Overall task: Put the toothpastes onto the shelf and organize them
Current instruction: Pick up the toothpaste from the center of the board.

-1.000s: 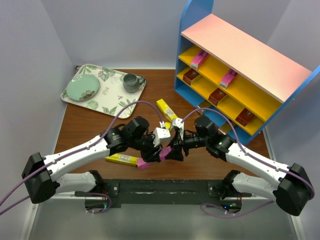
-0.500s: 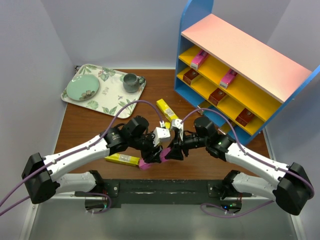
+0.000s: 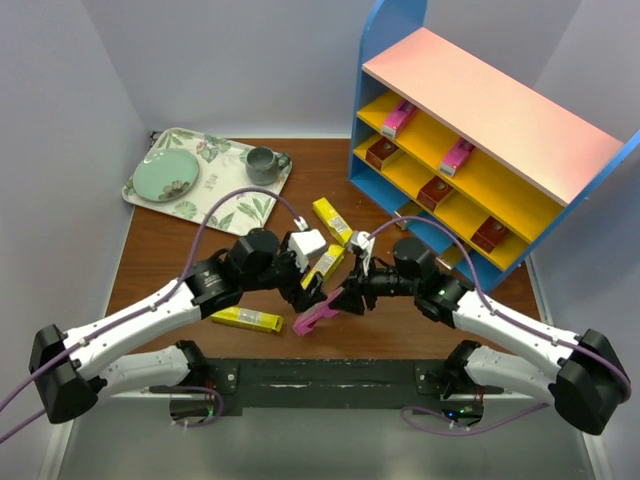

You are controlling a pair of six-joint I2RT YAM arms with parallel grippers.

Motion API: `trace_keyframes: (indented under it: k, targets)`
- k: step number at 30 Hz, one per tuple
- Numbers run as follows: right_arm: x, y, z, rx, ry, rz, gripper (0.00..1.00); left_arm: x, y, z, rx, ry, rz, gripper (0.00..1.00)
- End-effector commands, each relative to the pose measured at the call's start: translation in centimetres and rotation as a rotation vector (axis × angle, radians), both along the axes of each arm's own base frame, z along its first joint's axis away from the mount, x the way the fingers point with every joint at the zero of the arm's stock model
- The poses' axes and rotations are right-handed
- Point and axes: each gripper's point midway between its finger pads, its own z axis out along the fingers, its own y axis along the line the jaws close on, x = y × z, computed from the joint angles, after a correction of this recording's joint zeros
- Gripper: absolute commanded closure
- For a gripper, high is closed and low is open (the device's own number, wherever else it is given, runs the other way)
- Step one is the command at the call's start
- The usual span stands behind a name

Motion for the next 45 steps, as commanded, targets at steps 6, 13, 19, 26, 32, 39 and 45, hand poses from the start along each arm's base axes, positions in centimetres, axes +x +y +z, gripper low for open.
trace_keyframes:
  k: [6, 13, 19, 26, 32, 39, 45]
  targets:
    - [5.5, -2.2, 8.6, 0.392, -0.004, -0.503, 1.0, 5.3, 7.0, 8.1, -0.485, -0.054, 0.712, 0.06]
    - [7.1, -4.6, 8.4, 0.605, 0.173, -0.722, 1.0, 5.2, 9.8, 7.2, -0.794, 0.089, 0.916, 0.06]
    - [7.3, -5.3, 8.5, 0.693, 0.261, -0.78, 1.0, 5.5, 7.9, 5.7, -0.895, 0.149, 0.869, 0.03]
    - [7.8, -6.1, 9.5, 0.766, 0.314, -0.828, 1.0, 5.8, 7.1, 4.0, -1.043, 0.254, 0.878, 0.01]
    - [8.1, -6.3, 9.6, 0.824, 0.395, -0.857, 1.0, 6.3, 5.7, 5.4, -1.135, 0.251, 0.816, 0.0]
    - [8.0, -6.1, 10.1, 0.86, 0.44, -0.848, 1.0, 7.4, 3.9, 5.0, -1.193, 0.284, 0.802, 0.0]
    - [7.8, -5.8, 9.9, 0.868, 0.48, -0.833, 1.0, 8.4, 3.1, 5.4, -1.223, 0.26, 0.808, 0.0]
